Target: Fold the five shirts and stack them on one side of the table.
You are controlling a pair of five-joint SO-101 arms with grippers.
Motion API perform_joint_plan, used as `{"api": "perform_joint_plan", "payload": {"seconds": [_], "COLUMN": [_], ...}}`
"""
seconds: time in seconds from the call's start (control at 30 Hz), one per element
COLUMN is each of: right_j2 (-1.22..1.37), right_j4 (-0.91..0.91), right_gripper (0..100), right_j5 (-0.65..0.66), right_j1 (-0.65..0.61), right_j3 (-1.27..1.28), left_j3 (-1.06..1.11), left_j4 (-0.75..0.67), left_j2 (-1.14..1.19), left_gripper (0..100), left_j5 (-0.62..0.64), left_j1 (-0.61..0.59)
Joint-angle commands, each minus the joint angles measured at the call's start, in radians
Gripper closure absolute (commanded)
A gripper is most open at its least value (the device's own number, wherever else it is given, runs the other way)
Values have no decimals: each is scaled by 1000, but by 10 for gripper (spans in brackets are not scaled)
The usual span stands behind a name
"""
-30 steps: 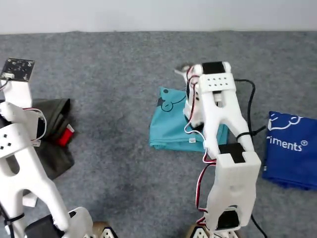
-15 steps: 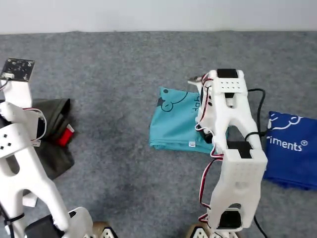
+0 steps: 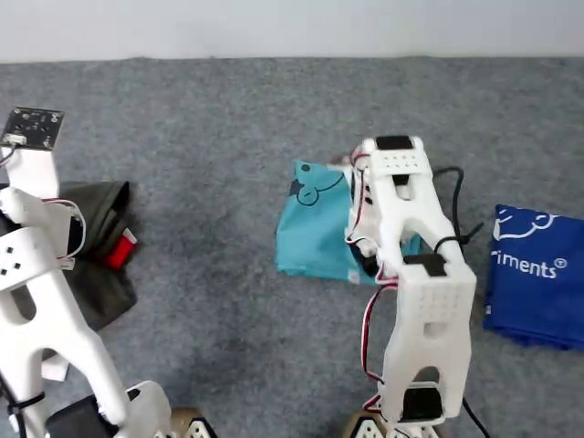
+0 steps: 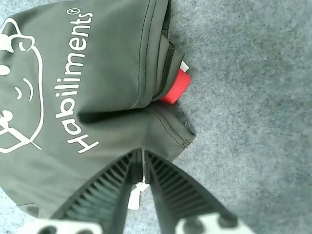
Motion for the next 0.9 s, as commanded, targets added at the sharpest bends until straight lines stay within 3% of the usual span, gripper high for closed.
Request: {"api": "perform_joint_plan", "payload": {"seconds": [0.0,0.3,0.47,0.53,0.73,0.87], "right_j2": [24,-208,-265,-243,-177,-150], "right_j4": [19,51,-4,-45,-143,-199], "right_gripper": [990,990,979,933,652,610], "right_j5": [-2,-11,-92,-124,-377,-511], "right_j1": [50,1,13,30,31,31], "right_j3": [-74,-127,-127,-127,-129,-129], "left_j3": [-5,-5,-5,-5,-5,-5], "left_j4": [20,20,20,20,20,20], "left_j2": [-34,-34,-34,-34,-34,-34], "left_gripper": [986,986,986,986,986,986], "left_j5": [-5,-6,-6,-6,-6,-6], "left_j1": [2,2,2,2,2,2]}}
